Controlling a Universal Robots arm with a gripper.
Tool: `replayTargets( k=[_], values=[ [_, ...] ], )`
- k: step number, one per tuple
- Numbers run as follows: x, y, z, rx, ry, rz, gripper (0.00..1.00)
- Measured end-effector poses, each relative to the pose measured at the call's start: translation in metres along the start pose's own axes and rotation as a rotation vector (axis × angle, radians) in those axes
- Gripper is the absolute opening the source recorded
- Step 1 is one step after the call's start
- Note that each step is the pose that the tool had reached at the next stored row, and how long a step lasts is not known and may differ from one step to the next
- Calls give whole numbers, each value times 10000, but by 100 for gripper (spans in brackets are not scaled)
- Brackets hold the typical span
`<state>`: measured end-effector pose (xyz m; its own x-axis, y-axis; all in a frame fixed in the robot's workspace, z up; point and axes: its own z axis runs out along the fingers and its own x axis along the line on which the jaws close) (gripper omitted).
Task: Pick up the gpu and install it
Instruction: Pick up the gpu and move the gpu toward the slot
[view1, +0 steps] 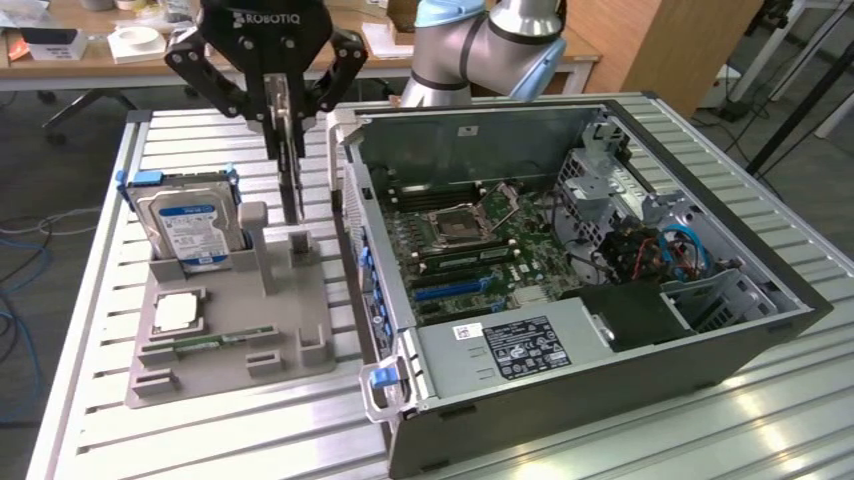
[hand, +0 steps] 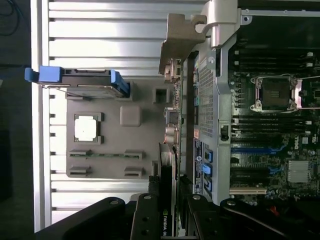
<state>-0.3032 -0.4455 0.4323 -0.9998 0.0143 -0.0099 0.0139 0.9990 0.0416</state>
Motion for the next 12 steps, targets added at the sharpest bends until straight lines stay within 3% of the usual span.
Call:
replayTargets(
  k=[12],
  values=[
    [-3,1,-31,1,4,-45,26]
  ],
)
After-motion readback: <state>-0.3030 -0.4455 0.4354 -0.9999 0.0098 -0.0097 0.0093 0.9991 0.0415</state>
